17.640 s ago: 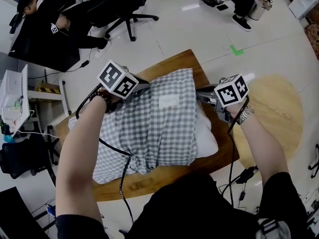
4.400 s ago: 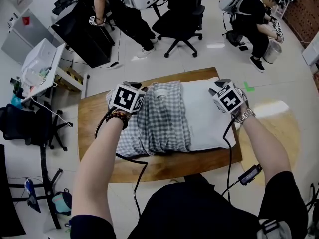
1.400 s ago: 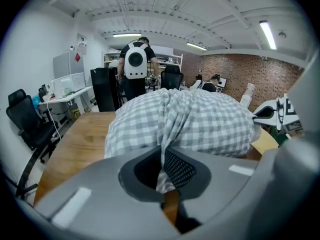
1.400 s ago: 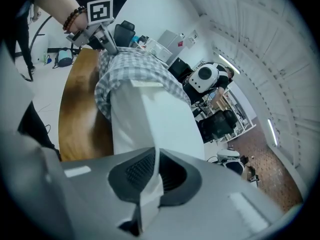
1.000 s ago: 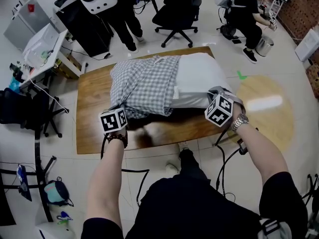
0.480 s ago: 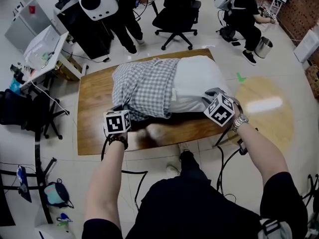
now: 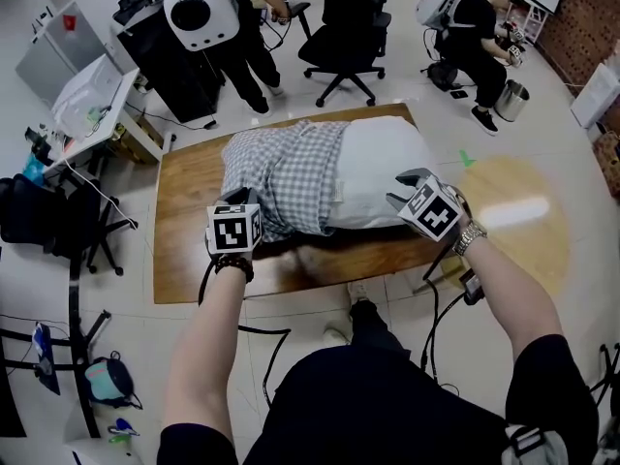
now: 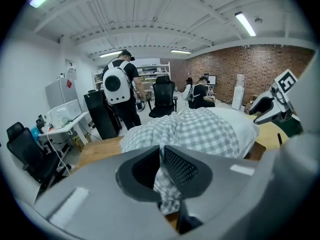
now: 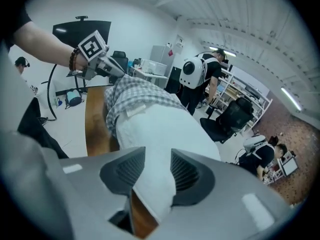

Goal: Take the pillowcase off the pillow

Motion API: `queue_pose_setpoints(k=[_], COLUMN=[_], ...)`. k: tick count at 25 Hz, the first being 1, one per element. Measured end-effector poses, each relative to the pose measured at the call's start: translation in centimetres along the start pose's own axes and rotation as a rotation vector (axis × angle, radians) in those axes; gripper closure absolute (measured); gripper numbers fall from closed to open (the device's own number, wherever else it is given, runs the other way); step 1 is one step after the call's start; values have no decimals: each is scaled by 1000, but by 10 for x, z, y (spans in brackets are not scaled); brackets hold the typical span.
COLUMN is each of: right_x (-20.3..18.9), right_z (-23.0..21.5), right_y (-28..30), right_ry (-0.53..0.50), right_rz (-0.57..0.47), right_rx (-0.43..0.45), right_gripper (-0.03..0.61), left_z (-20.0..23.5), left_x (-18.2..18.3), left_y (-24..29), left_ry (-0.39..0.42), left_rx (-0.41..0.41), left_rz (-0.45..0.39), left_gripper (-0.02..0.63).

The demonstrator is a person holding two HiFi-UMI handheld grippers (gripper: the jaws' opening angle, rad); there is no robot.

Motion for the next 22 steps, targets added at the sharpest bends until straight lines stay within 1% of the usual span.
queue_pose_setpoints(k=[6, 13, 16, 22], right_x=[10, 27, 32, 39], right_z=[-6, -17, -21, -37], right_y=[-12, -8, -4, 11], right_ry=[-17, -42, -50, -48], right_rz=[-18, -31, -41, -61], right_rx=[-25, -29, -29, -16], right_gripper=[420, 420, 420, 420], left_z=[-12, -23, -30, -45], left_x=[22, 48, 54, 71], left_y=[-10, -3, 5, 28], left_ry=[31, 71, 92, 133], left_rx=[8, -9, -26, -82], left_rz=[-24, -24, -20, -10], left_gripper=[580, 580, 578, 549])
Point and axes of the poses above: the fingertips, and each gripper's own axes: y forward along the fingers, z to its left, x out of its top, the point moved 3 cm from there along -y, backward along the fingers, and after that the axes turned 10 degrees about -x, right-handed, at the moved point
